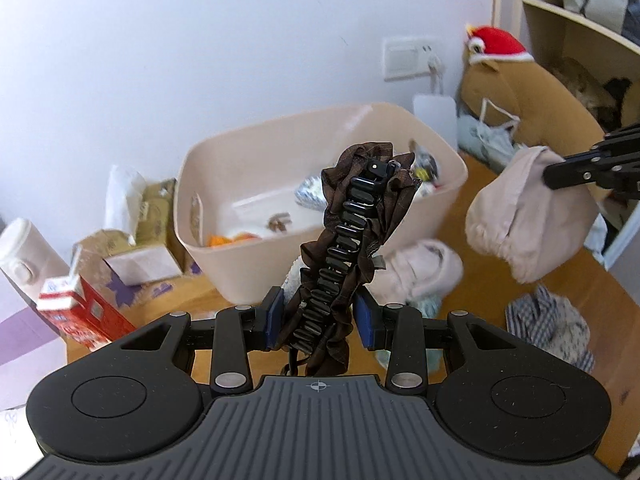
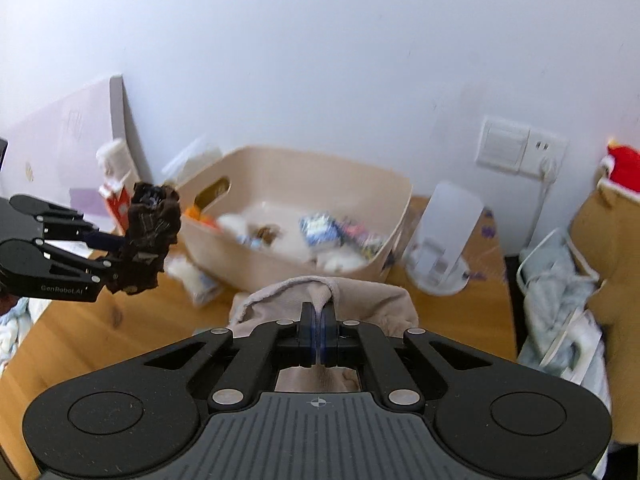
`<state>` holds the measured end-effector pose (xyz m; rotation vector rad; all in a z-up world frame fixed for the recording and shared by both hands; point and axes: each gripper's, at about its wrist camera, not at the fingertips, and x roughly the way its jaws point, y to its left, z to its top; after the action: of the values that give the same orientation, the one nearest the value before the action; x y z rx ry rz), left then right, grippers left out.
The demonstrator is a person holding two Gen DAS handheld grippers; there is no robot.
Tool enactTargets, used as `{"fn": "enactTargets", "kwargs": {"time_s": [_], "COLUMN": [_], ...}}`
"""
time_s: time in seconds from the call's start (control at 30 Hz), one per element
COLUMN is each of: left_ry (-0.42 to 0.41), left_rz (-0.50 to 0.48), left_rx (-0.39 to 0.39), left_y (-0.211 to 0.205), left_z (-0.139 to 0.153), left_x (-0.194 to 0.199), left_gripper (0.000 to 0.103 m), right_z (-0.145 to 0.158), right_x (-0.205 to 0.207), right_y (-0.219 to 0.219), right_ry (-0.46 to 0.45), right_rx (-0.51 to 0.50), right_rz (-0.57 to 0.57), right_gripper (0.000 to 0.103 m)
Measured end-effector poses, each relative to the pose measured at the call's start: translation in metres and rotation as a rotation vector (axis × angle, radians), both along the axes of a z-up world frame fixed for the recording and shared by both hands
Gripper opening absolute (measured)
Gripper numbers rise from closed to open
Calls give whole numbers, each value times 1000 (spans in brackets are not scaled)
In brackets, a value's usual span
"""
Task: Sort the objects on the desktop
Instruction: 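Carry the claw clip and pink cloth over the beige basket and open both tools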
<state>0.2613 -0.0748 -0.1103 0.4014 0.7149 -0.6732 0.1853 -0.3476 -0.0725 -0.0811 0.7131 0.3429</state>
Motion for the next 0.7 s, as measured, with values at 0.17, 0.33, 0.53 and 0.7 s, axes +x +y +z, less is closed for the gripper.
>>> {"fn": "enactTargets", "kwargs": {"time_s": [0.17,0.33,0.53,0.7], "left_ry": [-46,-90,-97,-84], "left_rz": [9,37,73,111], "left_rx": [-12,-17,-34,-40], "left_y": [-8,-20,-39,-53], "left_z": [15,27,33,30], "left_x": [15,31,50,65], "left_gripper": [38,38,38,38], "right_z": [20,36,45,41], "right_x": [15,37,67,92], "right_y": [-4,-2,9,22], "right_ry": [-65,-121,-155,-148], "right_rx": [2,6,6,-14], "right_rz": [-16,-33,-12,0], "right_gripper": [2,2,2,2]}}
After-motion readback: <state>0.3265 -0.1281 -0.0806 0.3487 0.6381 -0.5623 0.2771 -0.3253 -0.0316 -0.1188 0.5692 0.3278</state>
